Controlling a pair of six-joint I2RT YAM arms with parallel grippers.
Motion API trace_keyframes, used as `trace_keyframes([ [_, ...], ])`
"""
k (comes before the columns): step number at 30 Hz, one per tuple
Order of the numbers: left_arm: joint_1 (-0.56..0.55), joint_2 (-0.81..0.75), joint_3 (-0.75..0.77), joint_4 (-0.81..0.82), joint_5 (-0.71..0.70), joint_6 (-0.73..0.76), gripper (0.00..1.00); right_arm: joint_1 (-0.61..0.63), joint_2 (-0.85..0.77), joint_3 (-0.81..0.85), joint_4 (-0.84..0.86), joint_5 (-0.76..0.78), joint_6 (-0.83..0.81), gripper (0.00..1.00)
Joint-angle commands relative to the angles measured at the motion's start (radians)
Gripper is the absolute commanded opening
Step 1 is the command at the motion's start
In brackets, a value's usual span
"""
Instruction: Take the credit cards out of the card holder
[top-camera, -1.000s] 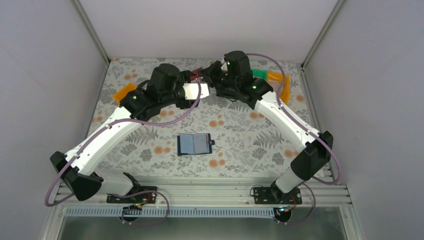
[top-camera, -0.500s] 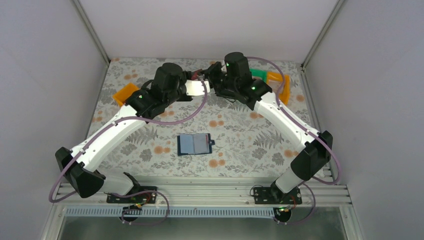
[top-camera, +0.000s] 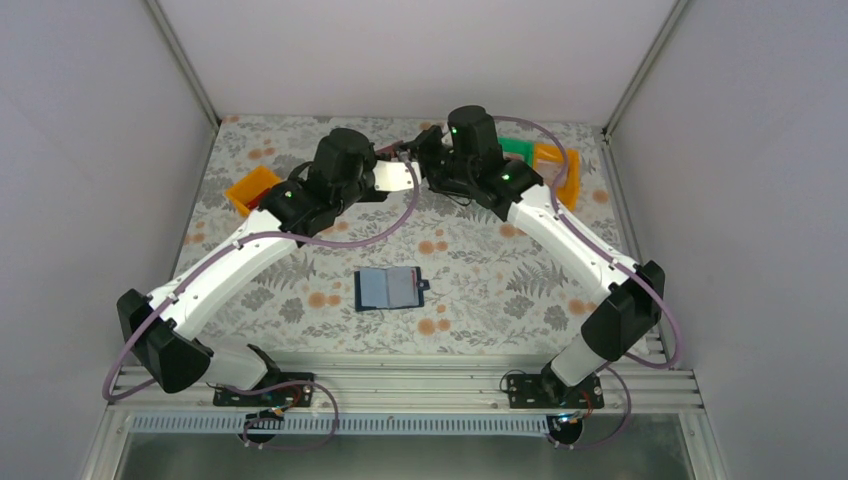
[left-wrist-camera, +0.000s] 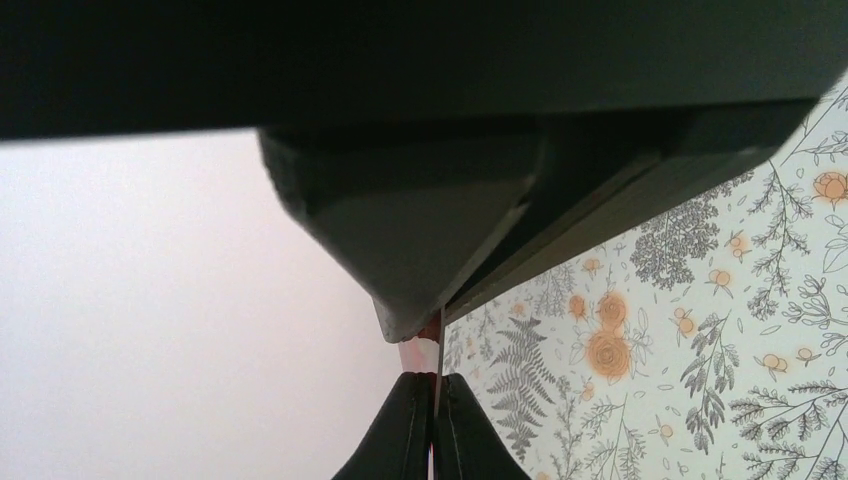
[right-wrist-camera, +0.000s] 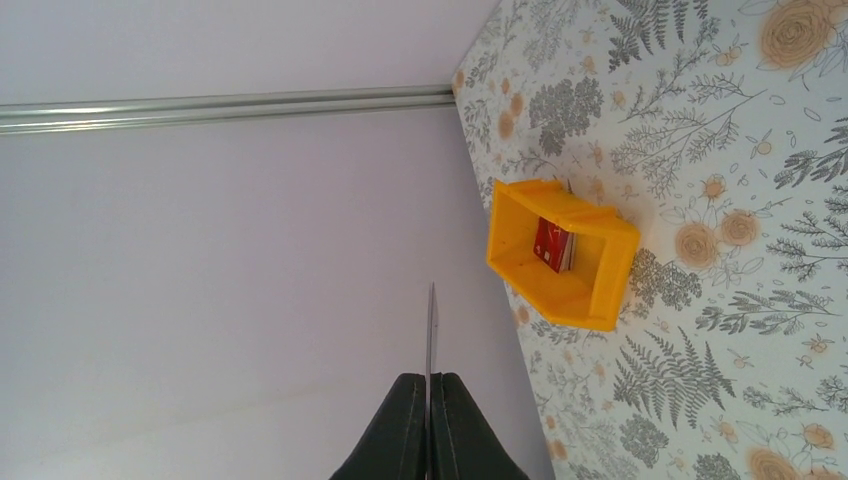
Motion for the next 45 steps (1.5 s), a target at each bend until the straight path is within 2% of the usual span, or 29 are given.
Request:
trace_keyframes([
  [1,0.004,0.007,0.033,-0.027,0.045,-0.065,0.02,0.013,-0.027,-0.005,0.054,-0.041,0.000,0.04],
  [5,0.029,0.000,0.027,-0.063,0.083,-0.068,0.02,0.009,-0.042,-0.018,0.047,-0.023,-0.002,0.05],
  [6,0.039,-0.002,0.026,-0.073,0.096,-0.069,0.02,0.006,-0.044,-0.023,0.047,-0.026,-0.003,0.14],
  [9,0.074,-0.009,0.029,-0.114,0.149,-0.084,0.03,-0.011,-0.059,-0.045,0.046,-0.034,-0.012,0.55],
  [10,0.090,-0.012,0.027,-0.128,0.167,-0.091,0.02,-0.021,-0.066,-0.060,0.049,-0.031,-0.015,0.64],
  [12,0.127,-0.017,0.016,-0.149,0.192,-0.098,0.02,-0.038,-0.089,-0.086,0.052,-0.019,-0.024,0.76],
  [15,0.195,-0.029,-0.026,-0.164,0.213,-0.096,0.02,-0.071,-0.126,-0.113,0.028,0.016,-0.067,0.86],
  [18,0.309,-0.031,-0.093,-0.163,0.230,-0.070,0.02,-0.106,-0.157,-0.124,-0.027,0.049,-0.161,0.89],
  [23,0.572,-0.025,-0.193,-0.107,0.281,0.010,0.02,-0.142,-0.209,-0.124,-0.096,0.126,-0.357,0.90],
  [25,0.658,-0.004,-0.203,-0.092,0.305,0.019,0.02,-0.152,-0.224,-0.114,-0.136,0.151,-0.433,0.96],
  [29,0.779,0.062,-0.235,-0.008,0.316,0.033,0.02,-0.161,-0.242,-0.107,-0.182,0.169,-0.567,0.99],
  [38,0.829,0.180,-0.247,0.122,0.292,0.023,0.02,-0.175,-0.263,-0.148,-0.197,0.154,-0.639,0.99],
  [45,0.838,0.254,-0.250,0.132,0.314,0.024,0.02,-0.187,-0.260,-0.170,-0.196,0.126,-0.648,0.99],
])
